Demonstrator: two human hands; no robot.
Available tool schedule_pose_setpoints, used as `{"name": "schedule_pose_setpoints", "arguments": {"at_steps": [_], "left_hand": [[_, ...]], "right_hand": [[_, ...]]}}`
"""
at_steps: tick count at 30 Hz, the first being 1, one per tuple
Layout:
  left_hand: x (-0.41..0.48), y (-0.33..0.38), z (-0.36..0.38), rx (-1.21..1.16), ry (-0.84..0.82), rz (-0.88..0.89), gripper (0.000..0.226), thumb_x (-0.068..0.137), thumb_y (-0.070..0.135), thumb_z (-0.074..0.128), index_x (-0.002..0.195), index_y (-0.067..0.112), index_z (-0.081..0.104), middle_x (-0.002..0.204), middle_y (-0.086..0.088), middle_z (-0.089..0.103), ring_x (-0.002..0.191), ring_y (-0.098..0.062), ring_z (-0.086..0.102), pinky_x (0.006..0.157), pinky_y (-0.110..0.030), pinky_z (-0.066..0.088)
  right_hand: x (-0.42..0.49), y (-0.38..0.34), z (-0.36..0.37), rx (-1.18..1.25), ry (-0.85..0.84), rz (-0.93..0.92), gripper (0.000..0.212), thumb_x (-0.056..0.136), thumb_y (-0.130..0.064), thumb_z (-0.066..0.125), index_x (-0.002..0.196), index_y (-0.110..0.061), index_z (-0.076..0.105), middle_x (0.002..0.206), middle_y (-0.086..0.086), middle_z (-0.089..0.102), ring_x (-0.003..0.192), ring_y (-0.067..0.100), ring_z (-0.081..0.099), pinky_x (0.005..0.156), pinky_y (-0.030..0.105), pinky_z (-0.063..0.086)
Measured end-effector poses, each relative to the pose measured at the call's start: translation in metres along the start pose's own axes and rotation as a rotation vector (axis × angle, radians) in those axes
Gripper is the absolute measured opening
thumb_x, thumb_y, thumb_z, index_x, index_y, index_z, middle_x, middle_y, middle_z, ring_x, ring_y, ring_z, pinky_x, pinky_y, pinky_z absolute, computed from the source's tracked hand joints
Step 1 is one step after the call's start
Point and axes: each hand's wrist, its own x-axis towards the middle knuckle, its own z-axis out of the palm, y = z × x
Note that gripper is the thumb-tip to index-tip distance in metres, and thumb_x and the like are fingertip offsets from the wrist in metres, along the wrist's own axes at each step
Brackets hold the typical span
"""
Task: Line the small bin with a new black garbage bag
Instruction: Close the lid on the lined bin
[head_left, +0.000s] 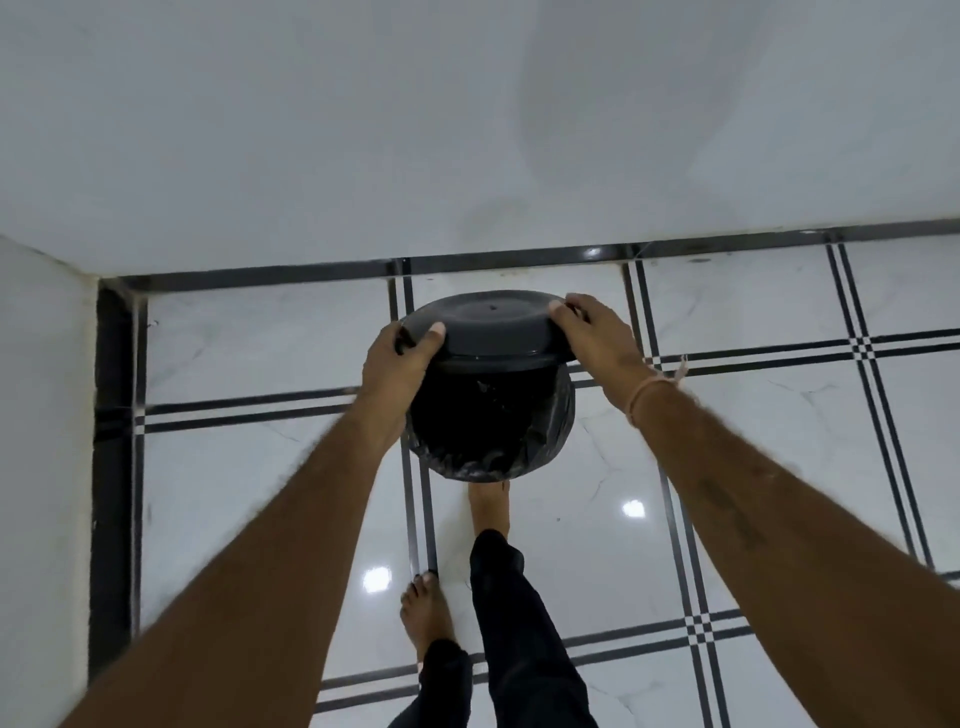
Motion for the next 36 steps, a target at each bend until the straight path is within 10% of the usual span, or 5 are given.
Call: {"name": "schedule_pose_setpoints", "arguments": {"at_steps": [6,12,19,36], "left_hand": [[-0.014,-0.080,0.012,0.109,0.074,0.058,0.086,0.081,0.062,0.076,0.152,0.028,0.043,0.149,0.007,0.056,0.136,-0.017,0.054,0.115,-0.041,0.047],[0.008,-0.163,0.048,0.169,0.218,0.176,0.097,0.083,0.054,0.078,0.161,0.024,0.029,0.163,0.006,0.040,0.149,-0.015,0.039,0.121,-0.035,0.037],[0.025,-0.192,0.056,0.254,0.192,0.226,0.110,0.082,0.039,0.085,0.166,0.020,0.017,0.175,-0.003,0.012,0.159,-0.019,0.018,0.119,-0.022,0.024],[0.017,-0.190,0.032,0.462,0.123,0.190,0.109,0.086,0.053,0.077,0.167,0.023,0.010,0.175,-0.004,0.012,0.158,-0.028,0.025,0.123,-0.050,0.034]], "right_hand": [[-0.017,0.077,0.044,0.069,0.038,-0.057,0.062,0.092,-0.061,0.062,0.147,-0.034,0.051,0.147,-0.008,0.057,0.136,0.018,0.054,0.118,0.046,0.044],[0.004,0.155,0.092,-0.039,0.039,-0.081,0.085,0.098,-0.052,0.065,0.167,-0.032,0.020,0.177,-0.001,0.008,0.163,0.019,0.013,0.124,0.032,0.020],[0.004,0.180,0.120,-0.036,0.101,-0.134,0.093,0.097,-0.048,0.069,0.168,-0.025,0.014,0.177,0.004,0.004,0.161,0.022,0.015,0.117,0.021,0.020],[-0.022,0.174,0.123,-0.036,0.025,-0.053,0.093,0.099,-0.046,0.067,0.169,-0.023,0.010,0.178,0.002,-0.002,0.161,0.027,0.019,0.117,0.025,0.025]]}}
